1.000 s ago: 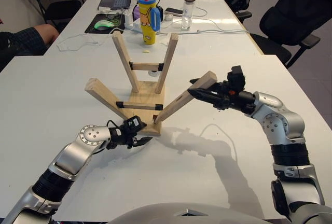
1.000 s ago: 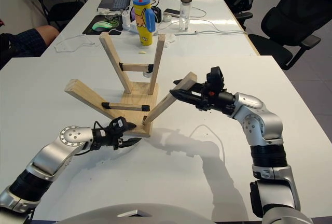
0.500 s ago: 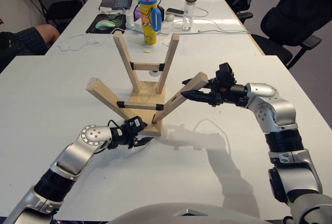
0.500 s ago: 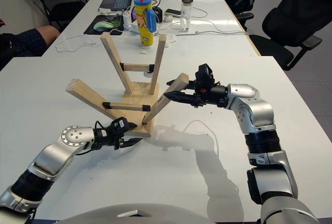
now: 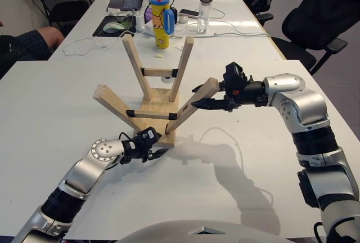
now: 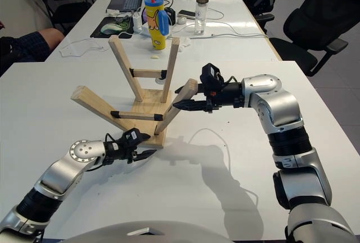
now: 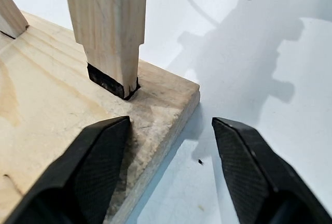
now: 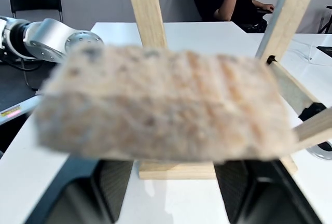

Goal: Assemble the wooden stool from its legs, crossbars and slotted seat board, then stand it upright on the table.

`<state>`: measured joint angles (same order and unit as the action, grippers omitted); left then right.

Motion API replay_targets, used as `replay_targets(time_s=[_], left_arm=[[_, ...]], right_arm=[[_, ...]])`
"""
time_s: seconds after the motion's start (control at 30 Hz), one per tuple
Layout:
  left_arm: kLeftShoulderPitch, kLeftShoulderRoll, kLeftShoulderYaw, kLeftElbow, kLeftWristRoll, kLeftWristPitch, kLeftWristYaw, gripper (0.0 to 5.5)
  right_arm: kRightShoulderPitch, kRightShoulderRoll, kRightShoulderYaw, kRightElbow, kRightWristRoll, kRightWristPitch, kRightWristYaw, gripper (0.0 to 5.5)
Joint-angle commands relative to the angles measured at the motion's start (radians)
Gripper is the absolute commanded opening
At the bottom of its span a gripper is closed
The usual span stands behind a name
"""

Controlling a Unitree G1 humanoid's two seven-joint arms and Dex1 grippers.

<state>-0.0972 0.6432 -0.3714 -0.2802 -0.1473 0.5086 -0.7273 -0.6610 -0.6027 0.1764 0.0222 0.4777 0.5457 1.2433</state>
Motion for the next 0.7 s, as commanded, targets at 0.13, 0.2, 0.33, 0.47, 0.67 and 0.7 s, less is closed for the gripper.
replay_targets(time_s=[0.13,0.2,0.33,0.47,0.67,0.7], left_arm=[[0.065,-0.014,-0.050,0.056,0.019,0.069,-0.010,2.94],[0.069,-0.017,-0.049,0.056,0.019,0.068,-0.007,2.94],[0.073,-0.023,-0.049,0.058,0.019,0.067,-0.001,2.94],[0.068,-0.033,-0.051,0.069,0.020,0.064,0.003,2.94],[0.077,-0.046,-0.048,0.075,0.022,0.060,0.011,2.94],[0.079,-0.048,-0.047,0.075,0.023,0.060,0.012,2.94]], right_arm=[[0.023,-0.001,0.072,-0.099,-0.050,0.061,-0.058,2.05],[0.021,-0.006,0.084,-0.117,-0.057,0.073,-0.067,2.05],[0.005,-0.002,0.109,-0.132,-0.067,0.113,-0.075,2.05],[0.014,-0.003,0.137,-0.130,-0.082,0.116,-0.068,2.05],[0.042,0.025,0.202,-0.162,-0.090,0.129,-0.092,2.05],[0.041,0.038,0.210,-0.164,-0.085,0.136,-0.098,2.05]])
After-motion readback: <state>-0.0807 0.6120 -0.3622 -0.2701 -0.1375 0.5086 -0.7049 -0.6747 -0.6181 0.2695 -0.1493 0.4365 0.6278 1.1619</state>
